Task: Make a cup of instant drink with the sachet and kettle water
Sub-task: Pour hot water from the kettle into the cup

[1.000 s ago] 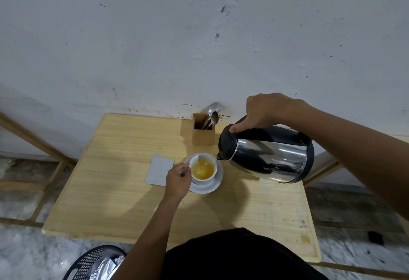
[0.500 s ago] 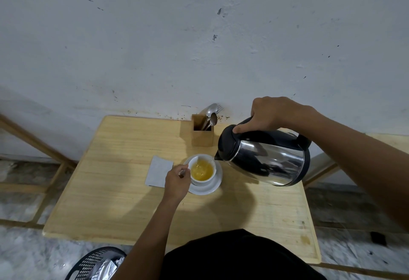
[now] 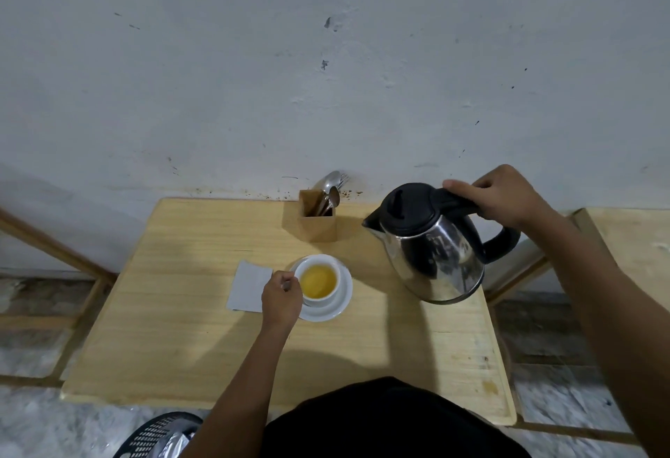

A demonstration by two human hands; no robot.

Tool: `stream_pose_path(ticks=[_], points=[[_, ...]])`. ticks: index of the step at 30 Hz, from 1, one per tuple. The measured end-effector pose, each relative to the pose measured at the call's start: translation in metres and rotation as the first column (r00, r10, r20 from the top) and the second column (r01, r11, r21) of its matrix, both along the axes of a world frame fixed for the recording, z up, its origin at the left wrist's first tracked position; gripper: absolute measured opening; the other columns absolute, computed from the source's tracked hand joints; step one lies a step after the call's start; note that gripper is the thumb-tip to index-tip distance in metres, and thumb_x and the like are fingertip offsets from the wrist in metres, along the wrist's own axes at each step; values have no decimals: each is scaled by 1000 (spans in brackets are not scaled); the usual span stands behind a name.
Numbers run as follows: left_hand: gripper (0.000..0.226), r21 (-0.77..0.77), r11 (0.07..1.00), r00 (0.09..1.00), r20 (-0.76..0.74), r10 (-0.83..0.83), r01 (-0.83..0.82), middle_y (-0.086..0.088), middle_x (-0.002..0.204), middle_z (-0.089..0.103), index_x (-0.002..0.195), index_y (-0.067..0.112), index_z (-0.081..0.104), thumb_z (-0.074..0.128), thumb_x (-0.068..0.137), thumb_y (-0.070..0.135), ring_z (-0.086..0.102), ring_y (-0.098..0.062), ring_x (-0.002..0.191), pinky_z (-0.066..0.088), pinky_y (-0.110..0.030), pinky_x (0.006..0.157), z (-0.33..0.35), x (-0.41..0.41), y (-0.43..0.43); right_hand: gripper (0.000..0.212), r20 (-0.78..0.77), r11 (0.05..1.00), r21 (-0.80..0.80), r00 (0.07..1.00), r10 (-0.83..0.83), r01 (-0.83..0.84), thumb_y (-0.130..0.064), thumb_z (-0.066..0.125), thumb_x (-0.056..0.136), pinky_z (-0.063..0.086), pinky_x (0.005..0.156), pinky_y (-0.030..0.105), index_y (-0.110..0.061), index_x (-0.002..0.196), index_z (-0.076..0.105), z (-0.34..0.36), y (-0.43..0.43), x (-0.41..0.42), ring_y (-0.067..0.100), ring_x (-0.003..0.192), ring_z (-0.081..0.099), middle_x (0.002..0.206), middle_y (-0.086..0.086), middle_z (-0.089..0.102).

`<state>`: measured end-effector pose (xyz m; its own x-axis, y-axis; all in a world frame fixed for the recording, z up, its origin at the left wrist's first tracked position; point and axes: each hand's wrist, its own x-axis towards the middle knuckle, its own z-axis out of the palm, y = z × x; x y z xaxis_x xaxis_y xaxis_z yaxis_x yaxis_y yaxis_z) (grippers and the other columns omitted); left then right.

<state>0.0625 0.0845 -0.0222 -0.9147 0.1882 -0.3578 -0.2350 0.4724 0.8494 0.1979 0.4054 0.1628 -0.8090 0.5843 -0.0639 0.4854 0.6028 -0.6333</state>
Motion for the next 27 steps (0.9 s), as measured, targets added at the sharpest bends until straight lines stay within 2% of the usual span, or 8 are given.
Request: stream_pose_path(ticks=[3, 7, 12, 15, 20, 23, 27], points=[[10, -26, 998, 998, 8, 59, -59, -7, 90, 63, 93, 12, 59, 49, 93, 11, 64, -31, 88, 46, -33, 72, 2, 2, 6, 79, -135, 995, -27, 986, -96, 93, -55, 63, 84, 31, 54, 32, 13, 48, 42, -6, 11, 15, 23, 44, 35, 44, 15, 38], [15, -56, 990, 992, 5, 128, -128, -5, 94, 62, 99, 8, 60, 47, 93, 10, 59, -25, 87, 42, -32, 72, 4, 6, 15, 72, -242, 982, -44, 952, -190, 185, -43, 63, 88, 28, 53, 31, 9, 46, 38, -18, 22, 25, 21, 41, 31, 43, 12, 35], [21, -101, 981, 987, -10, 163, -163, -7, 99, 64, 106, 7, 61, 44, 93, 9, 60, -28, 95, 46, -36, 77, 4, 9, 20, 73, -302, 972, -76, 924, -236, 223, -51, 55, 78, 29, 54, 34, 16, 53, 42, -38, 30, 28, 24, 45, 34, 47, 18, 37], [24, -143, 974, 984, -38, 174, -177, -7, 104, 64, 109, 6, 61, 43, 94, 10, 60, -29, 100, 46, -39, 85, 3, 10, 25, 65, -331, 962, -110, 904, -271, 249, -45, 55, 78, 26, 53, 34, 11, 50, 35, -50, 33, 27, 23, 46, 29, 47, 14, 31], [25, -198, 959, 978, -92, 187, -202, -15, 103, 66, 105, 3, 61, 40, 94, 9, 61, -33, 99, 47, -42, 83, 3, 13, 30, 59, -361, 958, -172, 891, -276, 227, -36, 57, 80, 24, 52, 35, 5, 48, 30, -67, 41, 24, 22, 46, 24, 47, 11, 25], [27, -196, 956, 972, -127, 195, -218, -18, 104, 67, 106, 0, 63, 41, 90, 3, 61, -33, 99, 45, -38, 81, 3, 12, 31, 59, -386, 963, -192, 887, -254, 192, -34, 57, 81, 24, 51, 35, 5, 46, 30, -72, 50, 22, 21, 45, 24, 46, 10, 26], [28, -212, 951, 970, -146, 195, -223, -19, 106, 67, 106, 0, 63, 41, 89, 4, 60, -35, 101, 46, -41, 85, 2, 13, 32, 57, -414, 973, -190, 887, -202, 133, -33, 56, 82, 24, 48, 31, 0, 42, 32, -77, 63, 21, 20, 41, 26, 44, 8, 28]])
